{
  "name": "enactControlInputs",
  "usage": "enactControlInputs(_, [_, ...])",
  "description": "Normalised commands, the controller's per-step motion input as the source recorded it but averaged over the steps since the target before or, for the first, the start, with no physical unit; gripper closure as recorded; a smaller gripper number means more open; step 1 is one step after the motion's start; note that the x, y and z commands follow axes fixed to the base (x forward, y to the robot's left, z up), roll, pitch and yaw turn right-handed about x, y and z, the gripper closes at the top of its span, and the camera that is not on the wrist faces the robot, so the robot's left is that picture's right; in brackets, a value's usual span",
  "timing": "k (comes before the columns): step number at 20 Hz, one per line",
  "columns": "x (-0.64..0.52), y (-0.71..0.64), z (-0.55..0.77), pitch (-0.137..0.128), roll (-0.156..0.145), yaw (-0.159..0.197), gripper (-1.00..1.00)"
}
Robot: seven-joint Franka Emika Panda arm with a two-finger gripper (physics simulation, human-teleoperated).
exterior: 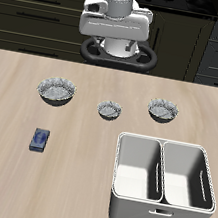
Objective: Stack the smallest bowl on the largest bowl
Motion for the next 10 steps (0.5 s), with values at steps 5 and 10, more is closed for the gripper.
enactControlInputs(5, [0.14, -0.04, -0.07, 0.012, -0.002, -0.014, -1.0])
enactControlInputs(10, [0.04, 0.0, -0.1, 0.007, -0.002, 0.009, -1.0])
